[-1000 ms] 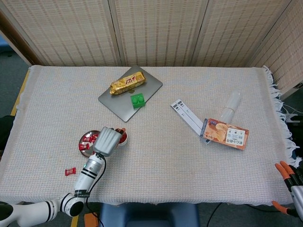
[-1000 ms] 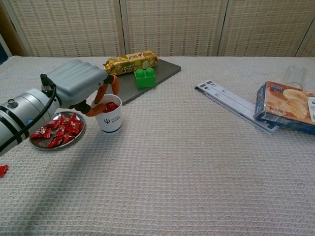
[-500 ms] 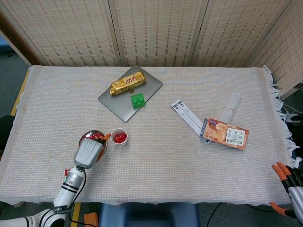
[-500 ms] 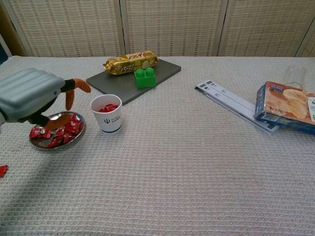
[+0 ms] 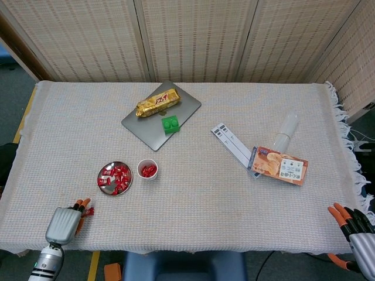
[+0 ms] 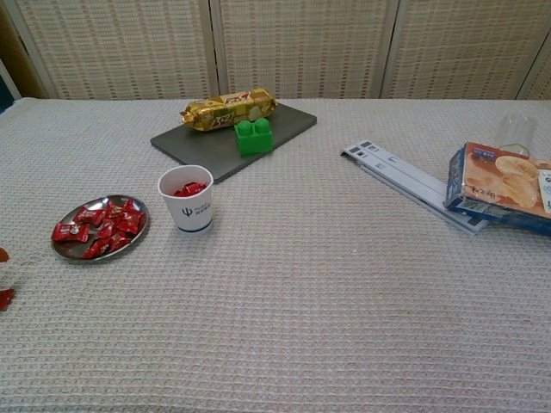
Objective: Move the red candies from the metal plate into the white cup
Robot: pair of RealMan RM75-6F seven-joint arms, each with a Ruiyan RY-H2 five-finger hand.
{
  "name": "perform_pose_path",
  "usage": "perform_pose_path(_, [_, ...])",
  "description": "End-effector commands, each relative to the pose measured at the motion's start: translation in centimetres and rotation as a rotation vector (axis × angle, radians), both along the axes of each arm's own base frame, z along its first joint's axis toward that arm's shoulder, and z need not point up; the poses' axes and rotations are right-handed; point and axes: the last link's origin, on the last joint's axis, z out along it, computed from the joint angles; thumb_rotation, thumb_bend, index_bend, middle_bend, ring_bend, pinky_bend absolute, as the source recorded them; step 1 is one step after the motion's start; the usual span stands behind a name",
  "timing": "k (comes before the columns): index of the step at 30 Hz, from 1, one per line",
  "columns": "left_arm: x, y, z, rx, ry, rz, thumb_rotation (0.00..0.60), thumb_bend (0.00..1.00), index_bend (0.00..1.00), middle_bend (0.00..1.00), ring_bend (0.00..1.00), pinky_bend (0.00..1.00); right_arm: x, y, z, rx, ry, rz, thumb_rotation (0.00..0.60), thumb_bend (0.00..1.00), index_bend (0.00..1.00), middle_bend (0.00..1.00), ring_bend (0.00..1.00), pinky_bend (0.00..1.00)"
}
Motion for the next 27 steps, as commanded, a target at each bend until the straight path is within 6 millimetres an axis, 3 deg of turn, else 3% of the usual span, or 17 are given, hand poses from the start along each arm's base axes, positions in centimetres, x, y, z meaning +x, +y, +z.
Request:
perform_pose_path(1, [-0.5, -0.4, -0.7, -0.017, 0.008, 0.018, 0.600, 0.41, 0.24, 0.30, 0.69, 1.00, 0.0, 0.1, 0.0, 0.002, 0.001, 0.001, 0.600, 0.04, 0.00, 0.00, 0.00, 0.01])
perform_pose_path(9, [-1.0, 0.5, -1.7, 0.012, 0.040, -0.008, 0.600, 0.41, 0.27, 0.32, 0.70, 1.00, 0.0, 0.1, -0.1, 0.005, 0.003, 0.002, 0.600, 0.04, 0.00, 0.00, 0.00, 0.01])
perform_pose_path(18, [-1.1, 1.1, -2.3, 0.021, 0.042, -0.026, 0.600, 0.41, 0.45, 0.50, 0.72, 1.00, -0.1, 0.0, -0.1, 0.000, 0.007, -0.006, 0.600, 0.04, 0.00, 0.00, 0.00, 0.01])
perform_pose_path(27, [1.2, 2.4, -1.7, 0.057, -0.035, -0.105, 0.600, 0.41, 0.49, 0.55, 0.73, 1.00, -0.2, -0.2, -0.1, -0.002, 0.010, -0.017, 0.600, 0.04, 0.00, 0.00, 0.00, 0.02])
